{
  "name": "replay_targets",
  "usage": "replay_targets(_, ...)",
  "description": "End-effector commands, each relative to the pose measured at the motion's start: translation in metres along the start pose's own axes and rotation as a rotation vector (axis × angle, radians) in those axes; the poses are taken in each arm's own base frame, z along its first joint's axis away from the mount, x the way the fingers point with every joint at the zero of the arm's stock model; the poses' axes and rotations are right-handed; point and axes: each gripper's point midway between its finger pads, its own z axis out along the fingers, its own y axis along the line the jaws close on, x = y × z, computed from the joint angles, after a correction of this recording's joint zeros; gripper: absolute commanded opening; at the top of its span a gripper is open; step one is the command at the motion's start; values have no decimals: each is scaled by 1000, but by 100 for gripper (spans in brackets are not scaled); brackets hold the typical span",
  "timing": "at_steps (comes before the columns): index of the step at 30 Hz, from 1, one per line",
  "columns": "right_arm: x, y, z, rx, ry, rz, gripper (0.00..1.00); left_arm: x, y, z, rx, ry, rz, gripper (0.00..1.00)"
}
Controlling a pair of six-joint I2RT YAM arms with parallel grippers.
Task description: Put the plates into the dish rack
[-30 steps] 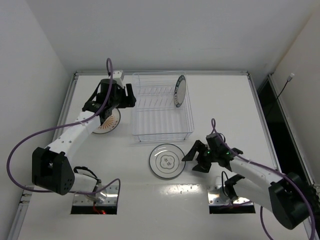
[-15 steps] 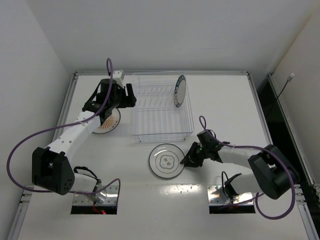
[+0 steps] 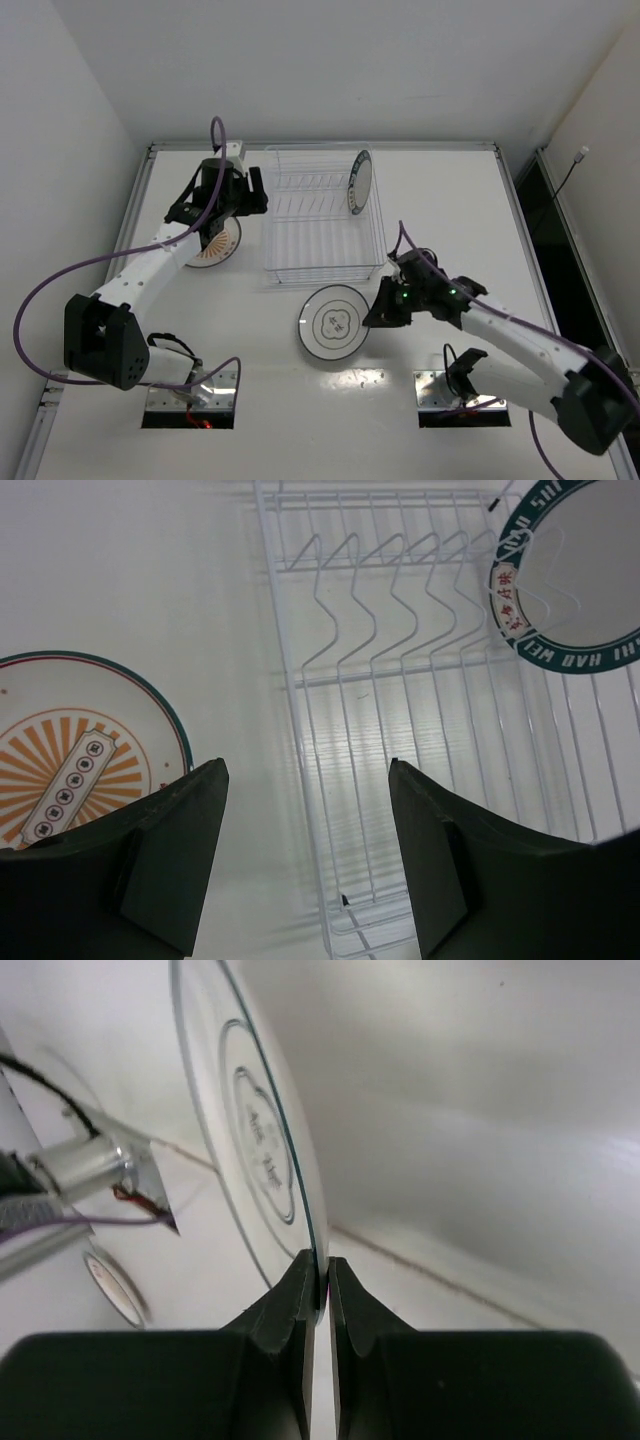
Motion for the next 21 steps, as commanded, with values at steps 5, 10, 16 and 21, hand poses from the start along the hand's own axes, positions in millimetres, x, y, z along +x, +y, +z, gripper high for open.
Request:
replay_targets(5, -33, 47, -115, 47, -272, -293, 0, -12, 40, -17, -247, -69, -34, 63)
replay_targets(10, -127, 94, -212, 249, -671, -413, 0, -25, 61, -32, -370, -134, -49, 63)
replay_targets(16, -224, 122, -248, 516, -950, -478, 0, -27, 66, -36, -398, -152, -51, 63)
replay_targets(21, -271, 127, -220, 652, -947, -504, 0, -22, 66, -34, -391, -141, -49, 63)
